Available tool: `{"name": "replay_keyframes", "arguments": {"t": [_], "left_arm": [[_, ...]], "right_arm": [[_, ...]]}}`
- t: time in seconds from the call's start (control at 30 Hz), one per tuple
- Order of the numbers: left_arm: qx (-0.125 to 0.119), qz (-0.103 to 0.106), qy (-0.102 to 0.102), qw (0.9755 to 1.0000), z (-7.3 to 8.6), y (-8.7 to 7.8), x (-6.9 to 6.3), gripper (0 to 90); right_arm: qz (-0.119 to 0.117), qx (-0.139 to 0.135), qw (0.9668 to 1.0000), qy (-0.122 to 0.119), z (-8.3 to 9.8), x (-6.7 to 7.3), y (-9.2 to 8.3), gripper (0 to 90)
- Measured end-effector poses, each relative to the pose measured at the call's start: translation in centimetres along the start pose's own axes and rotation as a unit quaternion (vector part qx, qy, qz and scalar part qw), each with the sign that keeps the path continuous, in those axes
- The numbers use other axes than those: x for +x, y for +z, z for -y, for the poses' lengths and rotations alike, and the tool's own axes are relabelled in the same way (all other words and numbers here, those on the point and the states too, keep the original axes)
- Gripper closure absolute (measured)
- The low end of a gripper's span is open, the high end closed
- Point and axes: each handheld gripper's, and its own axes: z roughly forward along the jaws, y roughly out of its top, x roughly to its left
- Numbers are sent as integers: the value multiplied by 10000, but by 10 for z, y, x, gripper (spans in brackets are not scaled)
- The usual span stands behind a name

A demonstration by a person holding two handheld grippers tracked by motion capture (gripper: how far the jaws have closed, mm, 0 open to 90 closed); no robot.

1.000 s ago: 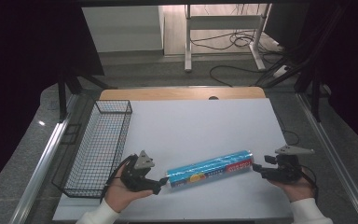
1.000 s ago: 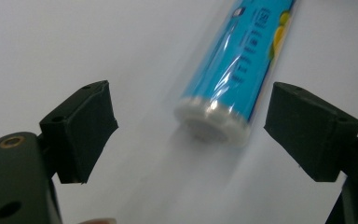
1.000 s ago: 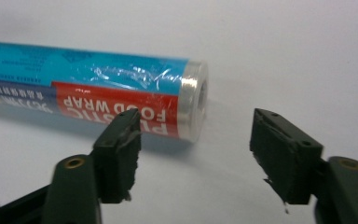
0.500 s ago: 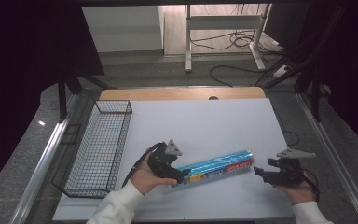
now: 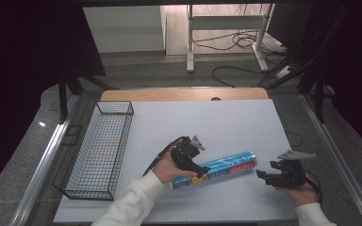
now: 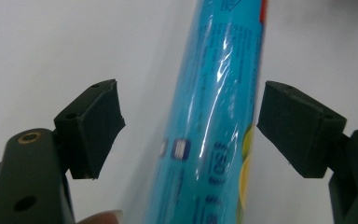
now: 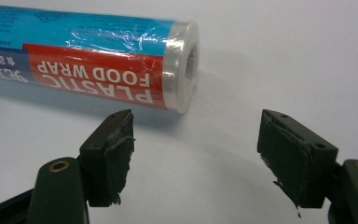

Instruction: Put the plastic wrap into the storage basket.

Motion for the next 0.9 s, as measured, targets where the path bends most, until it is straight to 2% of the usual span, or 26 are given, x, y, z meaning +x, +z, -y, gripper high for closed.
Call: {"name": "replay_keyframes", "arguments": {"t": [0.13,0.17,0.2,0.37,0.43,0.67,0.8,0.9], "left_arm": [[78,74,44,9999,-7,11,-1,208],[189,112,95,9997,-12,18,-2,207],[189,112,95,9997,-12,18,-2,206],[489,251,216,9983,-20,37,-4,206],[576,329,230,9975,-22,41,-5,207],[820,379,308,9954,-27,52,-4,210],[945,422,277,9942,-30,56,-4,211],[1135,434,277,9922,-31,60,-5,220]], "right_arm": [[6,-50,10000,72,0,-3,-2,276],[10,-45,9999,90,0,-3,-3,276],[10,-45,9999,90,0,-3,-3,276],[34,-48,9999,94,1,-4,-3,276],[30,-36,10000,88,1,-4,-3,276],[32,16,9999,100,2,-4,-1,276],[32,37,10000,81,3,-4,0,276],[33,52,9999,100,3,-4,0,276]]}}
